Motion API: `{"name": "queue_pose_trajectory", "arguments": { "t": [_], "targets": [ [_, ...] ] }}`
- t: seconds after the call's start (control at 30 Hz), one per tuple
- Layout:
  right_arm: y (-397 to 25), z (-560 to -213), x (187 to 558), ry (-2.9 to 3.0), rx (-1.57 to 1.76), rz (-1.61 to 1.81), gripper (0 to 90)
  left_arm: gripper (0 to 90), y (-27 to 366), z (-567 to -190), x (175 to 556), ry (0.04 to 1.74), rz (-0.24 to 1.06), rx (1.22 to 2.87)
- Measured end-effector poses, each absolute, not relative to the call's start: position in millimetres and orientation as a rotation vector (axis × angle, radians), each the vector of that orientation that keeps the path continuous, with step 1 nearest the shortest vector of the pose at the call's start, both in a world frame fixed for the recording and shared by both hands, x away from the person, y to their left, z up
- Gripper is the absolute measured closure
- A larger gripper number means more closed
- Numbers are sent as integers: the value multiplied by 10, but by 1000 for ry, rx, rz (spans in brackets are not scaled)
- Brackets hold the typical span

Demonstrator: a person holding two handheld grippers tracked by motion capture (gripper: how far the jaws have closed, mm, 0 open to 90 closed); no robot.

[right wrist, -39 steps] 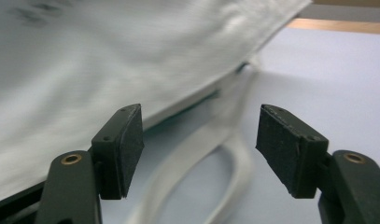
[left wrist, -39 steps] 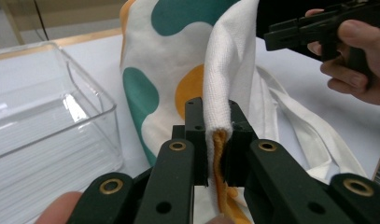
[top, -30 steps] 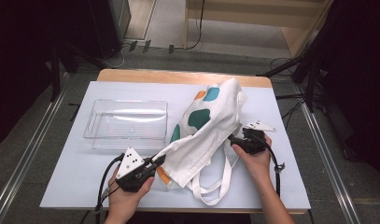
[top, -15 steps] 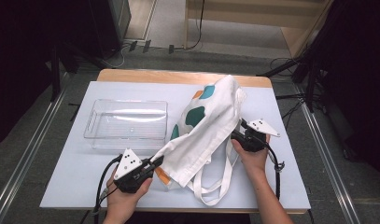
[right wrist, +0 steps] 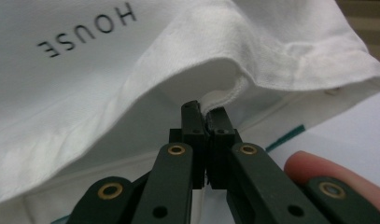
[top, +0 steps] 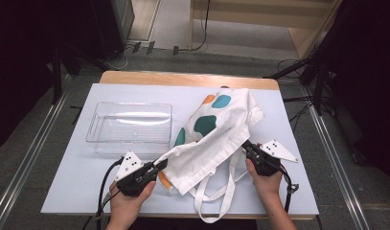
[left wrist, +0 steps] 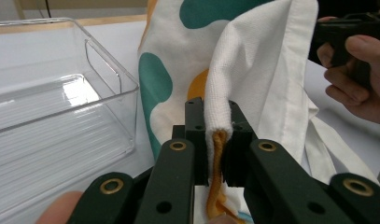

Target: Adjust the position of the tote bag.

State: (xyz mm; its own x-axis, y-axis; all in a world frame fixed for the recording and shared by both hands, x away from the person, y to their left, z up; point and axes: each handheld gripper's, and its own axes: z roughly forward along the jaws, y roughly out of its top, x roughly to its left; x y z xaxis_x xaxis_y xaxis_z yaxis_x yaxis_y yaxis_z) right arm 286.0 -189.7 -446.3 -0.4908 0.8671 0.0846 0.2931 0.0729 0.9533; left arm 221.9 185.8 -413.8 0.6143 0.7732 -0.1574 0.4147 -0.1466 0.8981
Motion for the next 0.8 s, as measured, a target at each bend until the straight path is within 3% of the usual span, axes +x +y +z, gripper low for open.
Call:
{"name": "queue_pose_trajectory", "arguments": {
  "t": [0.23,0.3,0.33,0.37,0.4,0.57,0.8],
  "targets": [
    [-1841,-4376,2534,1895,1039,1385,899,846,1904,-4143,2246,1002,432,1753],
    [-1879,-4397,2484,1936,1031,1260,831,846,1933,-4149,2264,1017,432,1745],
    [-1957,-4428,2482,1940,1067,1235,750,846,1934,-4149,2262,1023,439,1743],
    [-1957,-4428,2482,1940,1067,1235,750,846,1934,-4149,2262,1023,439,1743],
    [-2098,-4497,2485,1933,1100,1163,632,846,1948,-4151,2269,1023,446,1744],
    [-2459,-4510,2510,1870,1217,1151,553,845,1943,-4162,2274,1020,461,1747],
    [-2579,-4338,2691,1905,1181,1157,424,845,1990,-4181,2332,1040,465,1737]
  ]
}}
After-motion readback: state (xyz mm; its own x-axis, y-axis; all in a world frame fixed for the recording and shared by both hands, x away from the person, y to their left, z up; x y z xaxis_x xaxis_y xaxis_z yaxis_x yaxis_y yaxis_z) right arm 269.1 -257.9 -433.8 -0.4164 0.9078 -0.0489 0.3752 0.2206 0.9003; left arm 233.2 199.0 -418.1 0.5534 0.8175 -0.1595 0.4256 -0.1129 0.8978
